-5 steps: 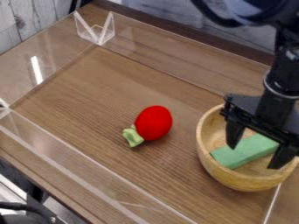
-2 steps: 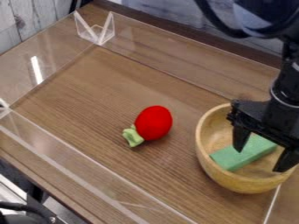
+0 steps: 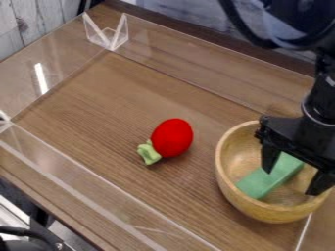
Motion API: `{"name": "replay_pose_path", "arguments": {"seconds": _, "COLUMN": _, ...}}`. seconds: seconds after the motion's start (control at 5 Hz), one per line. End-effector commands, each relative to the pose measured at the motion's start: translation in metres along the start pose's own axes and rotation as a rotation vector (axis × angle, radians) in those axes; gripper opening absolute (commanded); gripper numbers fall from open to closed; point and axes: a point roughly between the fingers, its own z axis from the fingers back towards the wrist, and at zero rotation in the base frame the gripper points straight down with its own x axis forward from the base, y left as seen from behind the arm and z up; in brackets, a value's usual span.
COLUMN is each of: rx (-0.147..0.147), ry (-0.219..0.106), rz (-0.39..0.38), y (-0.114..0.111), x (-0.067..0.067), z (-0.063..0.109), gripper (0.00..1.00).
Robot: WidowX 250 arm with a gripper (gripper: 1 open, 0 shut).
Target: Remove the green stick from the brown bowl and put it on the table
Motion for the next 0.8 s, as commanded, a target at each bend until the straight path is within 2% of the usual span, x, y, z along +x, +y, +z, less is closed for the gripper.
{"name": "replay_pose_path", "arguments": {"seconds": 0.0, "rx": -0.019, "ry": -0.033, "rz": -0.014, "y": -0.001, "x": 0.001, "z": 0.005, "gripper": 0.0}}
{"name": "replay_pose_path", "arguments": {"seconds": 0.2, "rx": -0.016, "ry": -0.037, "rz": -0.019, "y": 0.004, "x": -0.001, "z": 0.005, "gripper": 0.0}}
{"name": "replay_pose_path", "arguments": {"seconds": 0.4, "rx": -0.022, "ry": -0.066, "rz": -0.098, "y": 0.011, "x": 0.005, "z": 0.025, "gripper": 0.0}}
{"name": "replay_pose_path", "arguments": {"seconds": 0.6, "rx": -0.018, "ry": -0.11, "rz": -0.153, "y": 0.029, "x": 0.014, "z": 0.048, "gripper": 0.0}}
